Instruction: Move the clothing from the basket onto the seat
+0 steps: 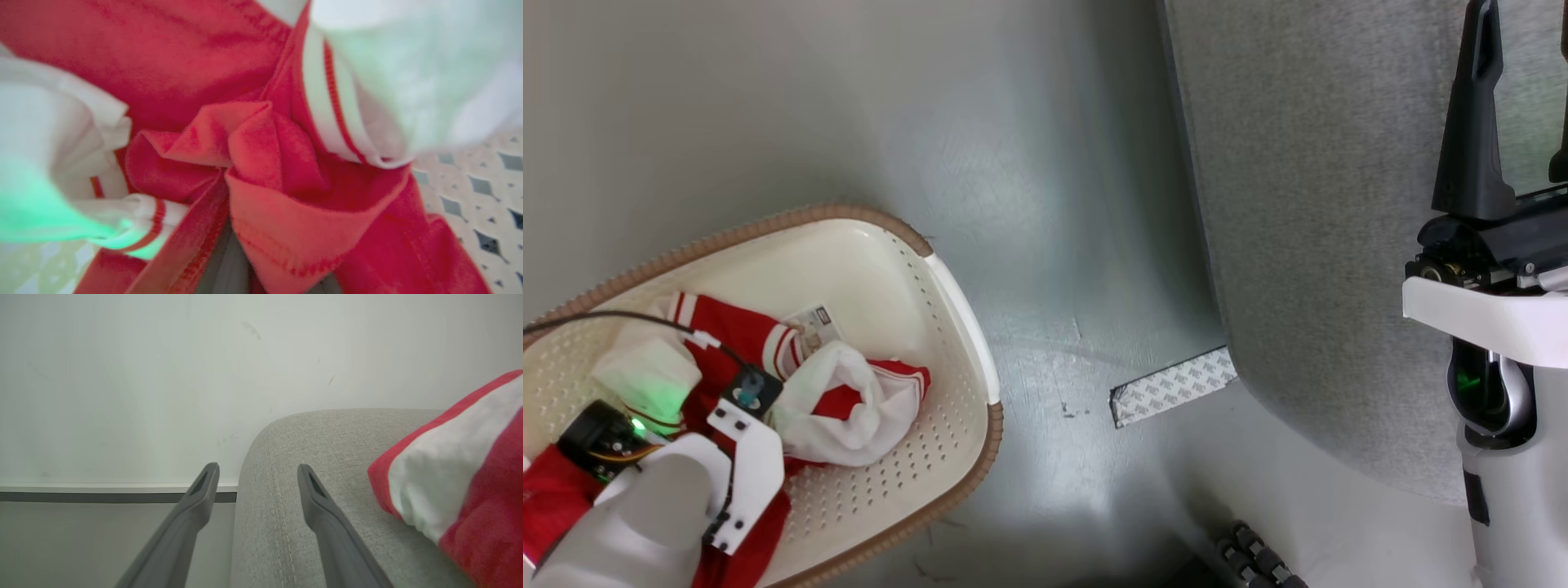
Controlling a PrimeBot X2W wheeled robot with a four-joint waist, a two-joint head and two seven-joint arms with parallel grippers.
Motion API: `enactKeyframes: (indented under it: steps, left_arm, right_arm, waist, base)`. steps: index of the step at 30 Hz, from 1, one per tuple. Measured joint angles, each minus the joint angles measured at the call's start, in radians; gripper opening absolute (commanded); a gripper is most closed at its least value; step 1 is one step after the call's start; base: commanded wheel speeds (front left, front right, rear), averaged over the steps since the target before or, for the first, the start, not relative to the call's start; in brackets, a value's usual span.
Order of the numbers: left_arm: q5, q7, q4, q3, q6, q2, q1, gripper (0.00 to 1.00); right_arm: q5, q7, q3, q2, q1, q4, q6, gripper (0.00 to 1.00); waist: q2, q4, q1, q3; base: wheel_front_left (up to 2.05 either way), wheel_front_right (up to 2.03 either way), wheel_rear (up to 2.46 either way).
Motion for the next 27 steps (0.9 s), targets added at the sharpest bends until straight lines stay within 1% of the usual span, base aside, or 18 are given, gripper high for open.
enactKeyframes:
  steps: [5, 8, 13, 16, 20, 22, 27]
  left_arm:
    - [-0.059, -0.051, 0.0, 0.008, -0.002, -0.006, 0.016, 0.0]
    - [-0.081, -0.076, 0.001, 0.007, -0.002, -0.025, 0.025, 0.0]
    - [-0.128, -0.116, 0.0, 0.008, -0.002, -0.076, 0.056, 0.0]
    - [-0.151, -0.151, 0.0, 0.008, -0.002, -0.119, 0.084, 0.0]
    - [-0.207, -0.221, -0.002, 0.02, -0.002, -0.189, 0.125, 0.0]
    - [-0.21, -0.257, -0.004, 0.013, -0.002, -0.218, 0.143, 0.0]
    - [-0.255, -0.342, -0.029, -0.012, -0.002, -0.235, 0.218, 0.0]
  right_arm:
    - [-0.001, 0.0, 0.005, 0.001, -0.006, 0.009, 0.0, 1.0]
    - [-0.006, 0.0, 0.004, 0.001, -0.006, 0.018, 0.0, 1.0]
    - [-0.016, 0.0, -0.004, 0.001, 0.01, 0.042, 0.0, 1.0]
    - [-0.016, 0.0, -0.002, -0.005, 0.031, 0.068, 0.0, 1.0]
    - [-0.009, 0.0, 0.006, -0.027, 0.072, 0.101, 0.0, 1.0]
    - [-0.008, 0.0, 0.004, -0.046, 0.096, 0.121, 0.0, 1.0]
    - [0.002, -0.002, 0.011, -0.074, 0.154, 0.159, 0.0, 1.0]
  waist:
    - [0.0, 0.005, 0.0, -0.039]
    - [0.0, 0.011, 0.0, -0.073]
    - [0.0, 0.03, 0.0, -0.153]
    - [0.0, 0.045, 0.0, -0.216]
    - [0.0, 0.069, -0.0001, -0.313]
    - [0.0, 0.082, -0.0001, -0.364]
    - [0.0, 0.119, -0.0001, -0.495]
  base:
    - [0.0, 0.0, 0.0]
    - [0.0, 0.0, 0.0]
    - [0.0, 0.0, 0.0]
    - [0.0, 0.0, 0.0]
    - [0.0, 0.0, 0.0]
    - [0.0, 0.0, 0.0]
    - [0.0, 0.0, 0.0]
